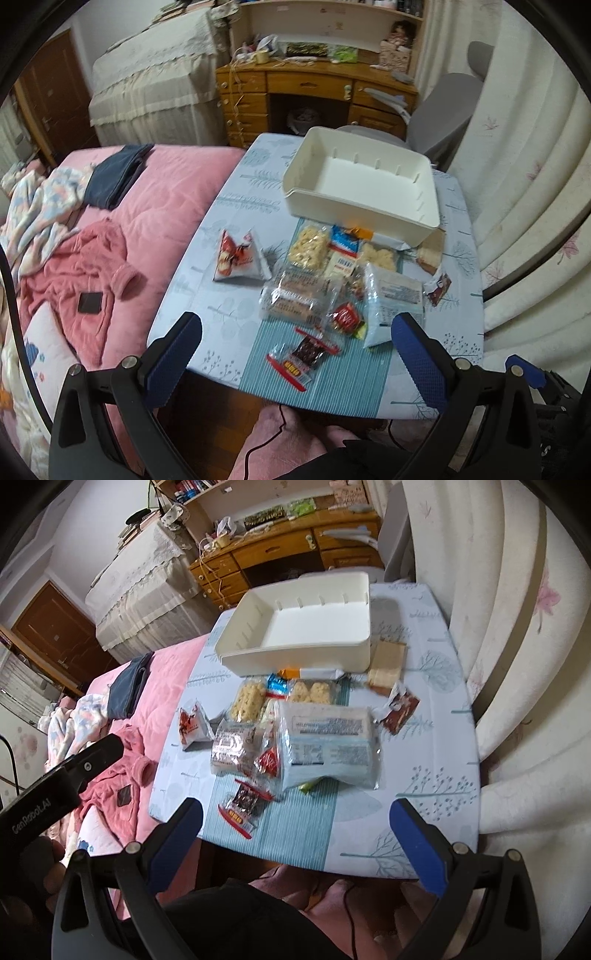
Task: Organize snacks
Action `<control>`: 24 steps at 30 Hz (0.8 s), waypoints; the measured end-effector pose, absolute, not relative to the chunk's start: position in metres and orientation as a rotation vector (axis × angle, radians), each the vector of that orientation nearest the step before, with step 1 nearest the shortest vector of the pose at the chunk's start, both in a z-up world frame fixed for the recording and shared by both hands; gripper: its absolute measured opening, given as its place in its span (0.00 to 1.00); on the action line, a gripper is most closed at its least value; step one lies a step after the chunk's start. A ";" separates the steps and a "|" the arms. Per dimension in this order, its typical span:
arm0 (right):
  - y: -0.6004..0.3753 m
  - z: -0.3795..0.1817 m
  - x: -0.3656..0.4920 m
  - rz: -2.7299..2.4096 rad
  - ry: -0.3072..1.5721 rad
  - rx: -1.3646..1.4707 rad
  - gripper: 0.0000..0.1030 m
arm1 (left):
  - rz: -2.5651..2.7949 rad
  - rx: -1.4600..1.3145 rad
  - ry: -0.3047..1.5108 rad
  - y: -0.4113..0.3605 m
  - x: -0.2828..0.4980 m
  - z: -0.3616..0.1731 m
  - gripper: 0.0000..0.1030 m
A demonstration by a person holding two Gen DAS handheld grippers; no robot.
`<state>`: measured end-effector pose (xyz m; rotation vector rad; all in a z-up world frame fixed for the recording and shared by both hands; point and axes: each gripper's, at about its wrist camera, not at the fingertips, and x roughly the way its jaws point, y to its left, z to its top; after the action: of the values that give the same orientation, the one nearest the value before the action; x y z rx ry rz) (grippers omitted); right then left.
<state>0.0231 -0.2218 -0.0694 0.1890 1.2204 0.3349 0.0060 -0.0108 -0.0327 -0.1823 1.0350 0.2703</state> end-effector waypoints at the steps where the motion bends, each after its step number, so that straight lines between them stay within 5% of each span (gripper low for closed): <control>1: -0.222 -0.072 0.024 0.336 1.228 0.197 0.99 | 0.280 -0.189 1.043 -0.008 0.004 -0.035 0.99; 24: -0.209 -0.140 0.039 0.126 1.423 0.670 0.99 | 0.142 -0.229 1.202 0.088 0.064 -0.081 0.99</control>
<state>0.0386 -0.2093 -0.1401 0.6699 1.4231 0.1257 0.0636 0.0877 -0.0814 -0.2290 1.2015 0.1424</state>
